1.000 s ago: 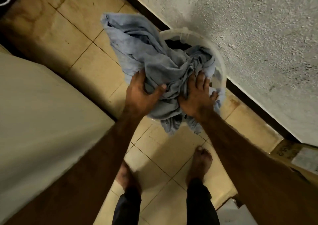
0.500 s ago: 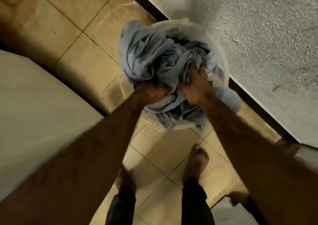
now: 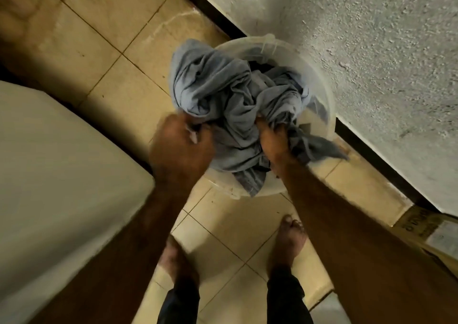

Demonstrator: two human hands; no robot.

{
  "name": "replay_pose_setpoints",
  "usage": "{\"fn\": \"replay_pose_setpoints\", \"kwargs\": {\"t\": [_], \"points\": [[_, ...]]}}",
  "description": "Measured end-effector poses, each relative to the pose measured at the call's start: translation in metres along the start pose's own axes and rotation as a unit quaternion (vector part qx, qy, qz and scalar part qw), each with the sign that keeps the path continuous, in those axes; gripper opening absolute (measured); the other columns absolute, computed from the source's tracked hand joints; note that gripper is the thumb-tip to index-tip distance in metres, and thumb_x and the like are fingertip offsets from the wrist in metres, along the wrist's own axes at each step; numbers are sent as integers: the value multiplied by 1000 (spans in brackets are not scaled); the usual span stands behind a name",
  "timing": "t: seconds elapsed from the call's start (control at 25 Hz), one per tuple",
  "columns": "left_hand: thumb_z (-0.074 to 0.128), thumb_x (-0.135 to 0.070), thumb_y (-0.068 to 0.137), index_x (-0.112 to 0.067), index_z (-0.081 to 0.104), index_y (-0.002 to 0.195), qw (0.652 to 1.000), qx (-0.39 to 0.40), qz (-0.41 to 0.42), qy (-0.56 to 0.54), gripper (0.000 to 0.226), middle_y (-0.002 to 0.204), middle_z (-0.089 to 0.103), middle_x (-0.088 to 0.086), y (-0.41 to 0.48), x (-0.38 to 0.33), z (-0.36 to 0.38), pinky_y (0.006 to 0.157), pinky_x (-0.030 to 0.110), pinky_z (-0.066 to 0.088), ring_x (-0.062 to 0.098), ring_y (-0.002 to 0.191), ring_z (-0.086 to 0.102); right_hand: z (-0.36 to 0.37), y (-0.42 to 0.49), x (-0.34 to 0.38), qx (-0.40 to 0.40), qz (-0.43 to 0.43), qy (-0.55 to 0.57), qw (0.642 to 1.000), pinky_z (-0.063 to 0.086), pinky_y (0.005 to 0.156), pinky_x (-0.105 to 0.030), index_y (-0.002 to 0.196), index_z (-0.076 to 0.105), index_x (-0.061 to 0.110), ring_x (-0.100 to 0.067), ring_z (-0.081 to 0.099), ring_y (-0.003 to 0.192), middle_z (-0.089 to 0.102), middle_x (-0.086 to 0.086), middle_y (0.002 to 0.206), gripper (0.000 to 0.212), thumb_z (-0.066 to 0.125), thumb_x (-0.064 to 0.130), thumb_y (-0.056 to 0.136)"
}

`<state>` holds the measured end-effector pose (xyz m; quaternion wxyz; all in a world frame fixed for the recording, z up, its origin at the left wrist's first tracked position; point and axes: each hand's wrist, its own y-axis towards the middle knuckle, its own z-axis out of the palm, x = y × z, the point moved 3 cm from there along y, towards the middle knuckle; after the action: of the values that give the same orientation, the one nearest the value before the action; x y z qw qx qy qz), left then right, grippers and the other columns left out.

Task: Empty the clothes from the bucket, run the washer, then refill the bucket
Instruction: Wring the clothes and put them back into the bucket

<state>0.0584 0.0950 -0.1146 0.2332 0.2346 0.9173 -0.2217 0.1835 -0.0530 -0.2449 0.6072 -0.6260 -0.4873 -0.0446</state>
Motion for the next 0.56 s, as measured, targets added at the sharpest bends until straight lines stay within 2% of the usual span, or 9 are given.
{"fn": "replay_pose_setpoints", "kwargs": {"t": [0.04,0.08,0.12,0.2,0.28,0.36,0.4,0.48,0.56], "points": [[55,-50,91,-21,57,124,996,-82,20,-29,45,124,57,1,13,10,-10,85,37,55,21,110,60,-5,6,0,50,-8,-25,998,32,122,-49,155,36,31,-25,39,146,41,2,159,87,60,74,83],[56,-55,91,-21,48,137,993,-103,39,-41,58,136,50,1,22,19,-12,93,39,54,19,120,55,-11,14,2,75,1,-39,996,33,121,-49,154,38,31,-26,41,144,44,2,157,82,58,73,86],[55,-60,92,-19,39,147,993,-79,64,-54,71,146,44,3,33,20,-8,103,42,50,20,130,49,-17,15,5,80,12,-64,995,35,119,-50,153,41,31,-27,43,143,46,1,156,82,58,74,85],[49,-63,94,-20,27,156,995,1,103,-7,78,159,32,7,52,8,13,118,45,35,24,144,35,-28,7,15,69,-18,-97,993,37,118,-46,151,47,24,-28,46,141,51,-2,153,71,63,58,91],[45,-55,95,-23,26,157,986,52,131,84,73,164,23,11,48,-1,43,121,46,27,30,149,26,-37,-13,26,-61,-97,-194,974,44,110,-39,139,60,15,-29,54,132,61,-7,141,56,62,48,94],[46,-47,91,-18,35,154,983,57,156,73,71,161,28,17,39,-4,67,119,48,30,35,148,28,-48,-51,37,-234,-175,-228,929,50,90,-36,122,68,14,-31,62,116,66,-8,126,47,61,46,89],[45,-46,89,-16,38,152,985,51,154,51,70,159,31,18,38,-3,74,117,49,33,36,147,31,-52,-66,38,-283,-211,-222,909,50,84,-34,120,67,13,-30,63,112,63,-8,126,44,62,44,88],[43,-47,88,-15,41,151,988,39,148,34,70,156,36,18,46,1,82,115,48,36,35,145,35,-54,-75,35,-306,-217,-224,900,46,83,-31,130,60,13,-31,59,116,56,-9,132,49,63,43,91],[44,-50,87,-16,42,150,987,45,151,38,72,155,38,17,48,4,86,113,48,38,34,144,37,-50,-66,32,-274,-180,-229,917,48,89,-37,146,47,16,-33,53,126,48,-10,144,63,60,48,94]]}}
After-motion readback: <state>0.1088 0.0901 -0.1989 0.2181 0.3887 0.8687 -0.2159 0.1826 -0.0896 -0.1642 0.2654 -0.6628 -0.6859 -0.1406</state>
